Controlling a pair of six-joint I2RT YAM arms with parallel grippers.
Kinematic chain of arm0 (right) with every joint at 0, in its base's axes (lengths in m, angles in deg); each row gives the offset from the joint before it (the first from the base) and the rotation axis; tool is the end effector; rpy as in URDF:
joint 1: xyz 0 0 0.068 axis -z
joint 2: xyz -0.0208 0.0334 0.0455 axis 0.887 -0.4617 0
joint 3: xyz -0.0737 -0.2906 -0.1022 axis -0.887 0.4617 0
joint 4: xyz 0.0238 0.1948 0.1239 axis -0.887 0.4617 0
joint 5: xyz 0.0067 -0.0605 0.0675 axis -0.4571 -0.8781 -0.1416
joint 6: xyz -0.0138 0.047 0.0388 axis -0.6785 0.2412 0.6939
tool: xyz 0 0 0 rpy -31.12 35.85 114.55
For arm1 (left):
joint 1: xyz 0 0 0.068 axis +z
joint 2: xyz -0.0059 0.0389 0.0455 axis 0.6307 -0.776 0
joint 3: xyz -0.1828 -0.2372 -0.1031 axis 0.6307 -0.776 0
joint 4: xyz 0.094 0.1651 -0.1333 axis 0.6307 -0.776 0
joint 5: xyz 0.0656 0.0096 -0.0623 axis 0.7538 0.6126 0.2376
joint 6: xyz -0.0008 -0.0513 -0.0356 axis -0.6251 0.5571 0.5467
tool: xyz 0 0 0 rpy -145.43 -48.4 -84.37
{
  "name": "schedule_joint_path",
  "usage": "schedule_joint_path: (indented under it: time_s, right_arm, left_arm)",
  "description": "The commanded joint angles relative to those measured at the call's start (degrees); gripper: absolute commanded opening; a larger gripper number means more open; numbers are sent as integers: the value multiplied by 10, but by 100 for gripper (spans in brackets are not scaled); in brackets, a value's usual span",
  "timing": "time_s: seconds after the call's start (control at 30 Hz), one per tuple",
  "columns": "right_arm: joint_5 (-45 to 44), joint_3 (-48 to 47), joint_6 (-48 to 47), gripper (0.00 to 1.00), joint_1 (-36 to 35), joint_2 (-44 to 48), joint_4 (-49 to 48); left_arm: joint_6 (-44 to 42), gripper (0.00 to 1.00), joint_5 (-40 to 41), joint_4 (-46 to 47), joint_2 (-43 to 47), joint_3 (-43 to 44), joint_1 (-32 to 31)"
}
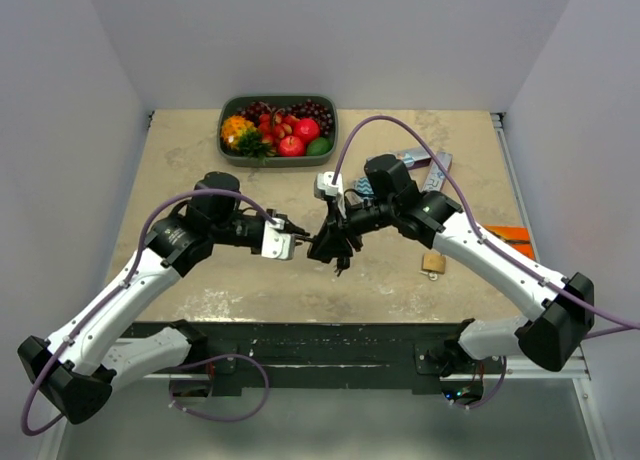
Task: Lock with the key
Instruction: Lock the lock.
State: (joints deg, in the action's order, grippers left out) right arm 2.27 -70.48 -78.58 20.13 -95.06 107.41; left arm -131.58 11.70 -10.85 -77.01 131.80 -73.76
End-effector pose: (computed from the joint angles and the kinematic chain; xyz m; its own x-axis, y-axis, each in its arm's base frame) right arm 0.1614 0.1950 0.3904 -0.2000 -0.3843 -0.9013 -0.9760 -0.0030 0.2178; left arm 0.1099 -0.1161 0.3843 0.4296 0.3900 -0.8144 0.8970 -0.0801 0.4348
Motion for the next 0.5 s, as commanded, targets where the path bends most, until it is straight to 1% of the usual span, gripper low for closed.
schedule_joint_path:
  time_s: [0.0,0.07,0.1,0.13,0.17,0.2,0.27,0.3,0.37,0.4,0.43,0.47]
  right_arm:
    - [35,-37,10,0,-3,9,-28]
    - [40,-39,10,0,-3,9,-27]
    - [41,-38,9,0,-3,11,-28]
    - [43,-38,10,0,-3,11,-29]
    - [41,-37,9,0,-3,15,-33]
    - [39,-37,9,0,-3,17,-34]
    - [26,-35,7,46,-3,22,-36]
    - [13,-34,8,76,-3,28,-35]
    - [-27,-33,14,88,-2,39,-35]
    - [-66,-30,17,99,-3,53,-35]
    - [-85,-27,20,99,-3,61,-41]
    - [-96,-20,21,99,-1,70,-47]
  left_arm:
    - [-17,27,12,21,0,27,-9]
    - [-12,16,17,25,-1,25,-9]
    - [-1,7,20,31,0,23,-9]
    - [6,5,26,35,0,21,-9]
    - [17,0,32,43,2,18,-9]
    - [59,0,37,68,7,14,-9]
    - [95,0,39,82,14,9,-7]
    - [139,0,35,101,15,7,-2]
    - [184,0,-8,122,19,0,25]
    - [228,0,-28,139,19,0,34]
    - [249,0,-58,148,18,3,50]
    - [269,0,-70,158,19,5,57]
